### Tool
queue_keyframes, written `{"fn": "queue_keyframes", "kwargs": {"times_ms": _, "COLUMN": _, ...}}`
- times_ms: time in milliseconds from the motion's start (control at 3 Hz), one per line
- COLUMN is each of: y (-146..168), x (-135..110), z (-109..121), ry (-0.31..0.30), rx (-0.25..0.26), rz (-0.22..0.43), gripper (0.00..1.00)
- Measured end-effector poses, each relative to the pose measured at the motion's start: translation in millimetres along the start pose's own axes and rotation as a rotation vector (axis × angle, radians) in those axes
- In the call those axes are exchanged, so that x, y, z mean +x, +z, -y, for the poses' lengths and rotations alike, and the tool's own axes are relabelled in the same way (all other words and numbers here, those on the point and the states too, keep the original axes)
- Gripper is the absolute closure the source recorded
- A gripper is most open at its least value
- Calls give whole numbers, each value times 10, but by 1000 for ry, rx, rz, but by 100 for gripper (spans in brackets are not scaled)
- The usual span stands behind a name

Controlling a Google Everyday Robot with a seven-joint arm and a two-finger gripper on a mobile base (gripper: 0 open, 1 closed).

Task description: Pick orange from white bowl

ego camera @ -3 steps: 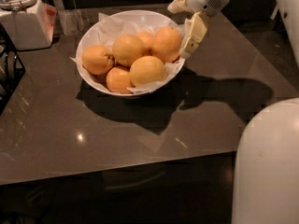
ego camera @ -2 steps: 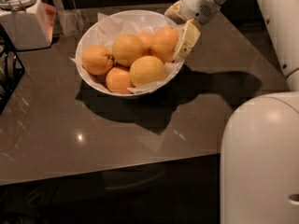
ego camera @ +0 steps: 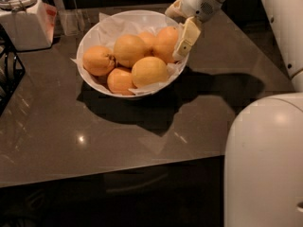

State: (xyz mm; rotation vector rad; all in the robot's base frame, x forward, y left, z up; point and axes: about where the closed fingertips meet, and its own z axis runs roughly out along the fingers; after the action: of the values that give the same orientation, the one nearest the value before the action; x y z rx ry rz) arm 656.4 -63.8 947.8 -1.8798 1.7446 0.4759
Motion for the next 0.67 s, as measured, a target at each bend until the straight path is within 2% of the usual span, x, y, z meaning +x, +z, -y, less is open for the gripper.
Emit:
{"fn": "queue_keyframes", "kwargs": {"times_ms": 333, "y": -91, "x": -258, "z": -286, "ry": -6, "rx": 29, "rz": 6, "gripper": 0}}
{"fn": "queue_keyframes", "kwargs": {"times_ms": 667, "y": -42, "x": -248, "z": -298, "ry": -4, "rx": 21, "rz": 4, "gripper": 0}}
